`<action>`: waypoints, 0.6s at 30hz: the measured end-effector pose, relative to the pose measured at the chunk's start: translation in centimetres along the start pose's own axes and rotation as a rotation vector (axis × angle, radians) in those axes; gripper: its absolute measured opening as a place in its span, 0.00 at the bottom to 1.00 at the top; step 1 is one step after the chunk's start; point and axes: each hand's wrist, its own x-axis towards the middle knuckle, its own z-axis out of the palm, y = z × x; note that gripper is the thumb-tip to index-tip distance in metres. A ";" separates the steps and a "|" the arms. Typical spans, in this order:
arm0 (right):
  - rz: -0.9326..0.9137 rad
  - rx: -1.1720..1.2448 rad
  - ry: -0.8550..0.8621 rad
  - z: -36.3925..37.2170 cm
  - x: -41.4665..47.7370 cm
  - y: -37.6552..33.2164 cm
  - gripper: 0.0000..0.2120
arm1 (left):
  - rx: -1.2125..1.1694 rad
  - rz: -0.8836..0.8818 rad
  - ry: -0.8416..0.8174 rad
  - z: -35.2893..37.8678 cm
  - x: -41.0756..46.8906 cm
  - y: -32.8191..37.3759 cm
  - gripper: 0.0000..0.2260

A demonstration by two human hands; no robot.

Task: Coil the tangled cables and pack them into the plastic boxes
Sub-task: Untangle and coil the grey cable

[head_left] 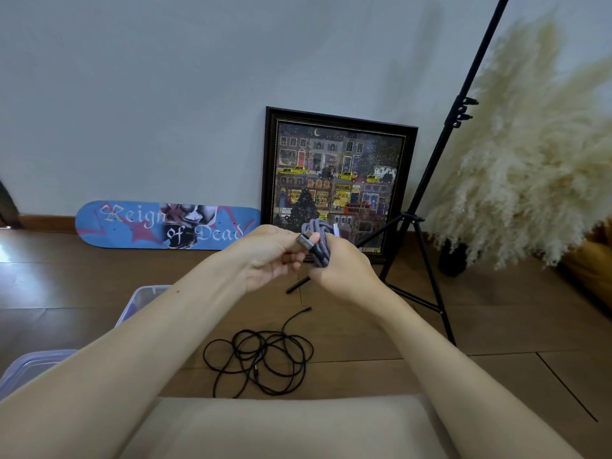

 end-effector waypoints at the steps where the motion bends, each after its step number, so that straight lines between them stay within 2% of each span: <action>1: 0.014 0.108 -0.006 0.1 0.1 0.1 0.08 | -0.018 0.013 0.002 0.1 0.1 0.0 0.07; 3: 0.040 0.294 -0.018 0.4 0.3 0.3 0.07 | -0.054 0.022 0.021 0.4 0.1 0.1 0.07; 5: 0.066 0.372 -0.034 0.4 0.5 0.3 0.07 | -0.089 0.016 0.048 0.4 0.1 0.3 0.07; 7: 0.081 0.382 -0.045 0.4 0.7 0.1 0.10 | -0.098 0.006 0.065 0.3 0.2 0.4 0.08; 10: 0.094 0.356 -0.036 0.9 0.8 0.0 0.07 | -0.069 -0.012 0.078 0.1 0.4 0.4 0.10; 16: 0.105 0.399 -0.027 0.6 0.6 0.2 0.09 | 0.010 -0.034 0.000 -0.5 0.2 0.7 0.05; 18: 0.106 0.345 0.005 1.0 0.7 0.3 0.07 | 0.048 -0.041 -0.024 -0.6 0.0 0.8 0.04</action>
